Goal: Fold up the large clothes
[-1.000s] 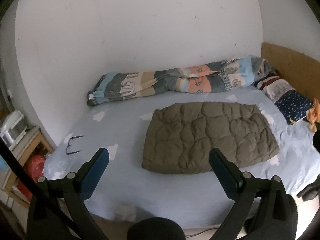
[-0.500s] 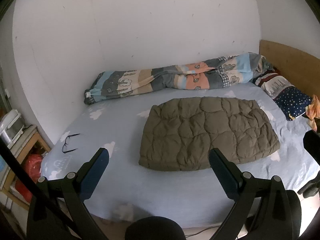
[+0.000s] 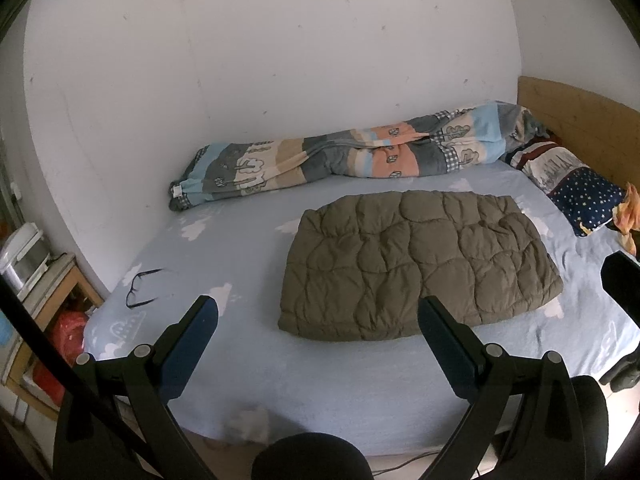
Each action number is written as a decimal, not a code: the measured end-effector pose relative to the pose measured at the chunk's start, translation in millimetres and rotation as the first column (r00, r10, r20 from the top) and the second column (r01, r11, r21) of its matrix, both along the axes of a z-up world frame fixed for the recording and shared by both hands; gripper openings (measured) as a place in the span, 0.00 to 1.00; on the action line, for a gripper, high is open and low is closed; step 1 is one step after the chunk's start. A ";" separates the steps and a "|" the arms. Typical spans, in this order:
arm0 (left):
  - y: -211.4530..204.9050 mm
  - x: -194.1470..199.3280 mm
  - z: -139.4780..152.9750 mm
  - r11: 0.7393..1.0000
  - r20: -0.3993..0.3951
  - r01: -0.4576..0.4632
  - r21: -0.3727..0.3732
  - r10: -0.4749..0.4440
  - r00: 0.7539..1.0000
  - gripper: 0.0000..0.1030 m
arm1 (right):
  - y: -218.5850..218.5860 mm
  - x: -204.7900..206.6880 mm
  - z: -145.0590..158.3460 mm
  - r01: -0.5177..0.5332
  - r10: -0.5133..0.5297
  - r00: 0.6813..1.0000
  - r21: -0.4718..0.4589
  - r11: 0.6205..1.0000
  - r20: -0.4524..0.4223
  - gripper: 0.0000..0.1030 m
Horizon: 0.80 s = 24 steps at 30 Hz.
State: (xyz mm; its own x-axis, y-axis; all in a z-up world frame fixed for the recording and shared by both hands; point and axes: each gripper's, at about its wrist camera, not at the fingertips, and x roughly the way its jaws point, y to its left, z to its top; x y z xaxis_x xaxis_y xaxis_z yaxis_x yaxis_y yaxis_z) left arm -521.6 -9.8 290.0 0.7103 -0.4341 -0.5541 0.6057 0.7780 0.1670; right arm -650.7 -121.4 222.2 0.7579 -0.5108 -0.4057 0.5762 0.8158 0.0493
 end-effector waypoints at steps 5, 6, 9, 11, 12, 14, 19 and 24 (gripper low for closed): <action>-0.1 -2.0 -0.2 1.000 0.005 0.005 0.004 -0.005 1.000 0.97 | 0.0 -1.0 -2.6 0.004 -0.004 1.000 0.007 1.000 -0.005 0.96; -0.3 -2.2 -0.3 1.000 0.005 0.004 0.004 -0.004 1.000 0.97 | 0.0 -1.7 -2.9 0.004 -0.004 1.000 0.008 1.000 -0.005 0.96; -0.5 -2.3 -1.2 1.000 0.006 0.006 0.007 -0.006 1.000 0.97 | -1.0 -2.5 -3.0 0.004 -0.004 1.000 0.009 1.000 -0.003 0.96; -0.7 -1.8 -1.7 1.000 0.004 0.009 0.009 -0.009 1.000 0.97 | -0.8 -2.4 -3.2 0.004 -0.004 1.000 0.009 1.000 -0.007 0.96; -1.0 -1.4 -1.7 1.000 0.004 0.009 0.010 -0.009 1.000 0.97 | -0.8 -3.0 -3.7 0.004 -0.004 1.000 0.008 1.000 -0.008 0.96; -0.9 -1.5 -2.2 1.000 0.004 0.010 0.010 -0.010 1.000 0.97 | -1.0 -3.2 -5.0 0.002 -0.002 1.000 0.012 1.000 -0.011 0.96; -1.2 -1.7 -2.7 1.000 0.002 0.013 0.010 -0.013 1.000 0.97 | -1.9 -3.0 -6.2 0.000 0.000 1.000 0.016 1.000 -0.015 0.96; -0.5 -4.1 -5.1 1.000 0.003 0.020 0.007 -0.020 1.000 0.97 | -3.2 -1.9 -8.6 0.004 -0.003 1.000 0.017 1.000 -0.019 0.96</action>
State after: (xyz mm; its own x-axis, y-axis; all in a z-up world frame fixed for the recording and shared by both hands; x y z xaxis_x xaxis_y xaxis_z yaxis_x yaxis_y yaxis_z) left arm -525.7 -10.2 284.9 0.7036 -0.4439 -0.5549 0.6203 0.7646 0.1748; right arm -652.6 -124.6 213.6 0.7482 -0.5063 -0.4288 0.5801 0.8129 0.0523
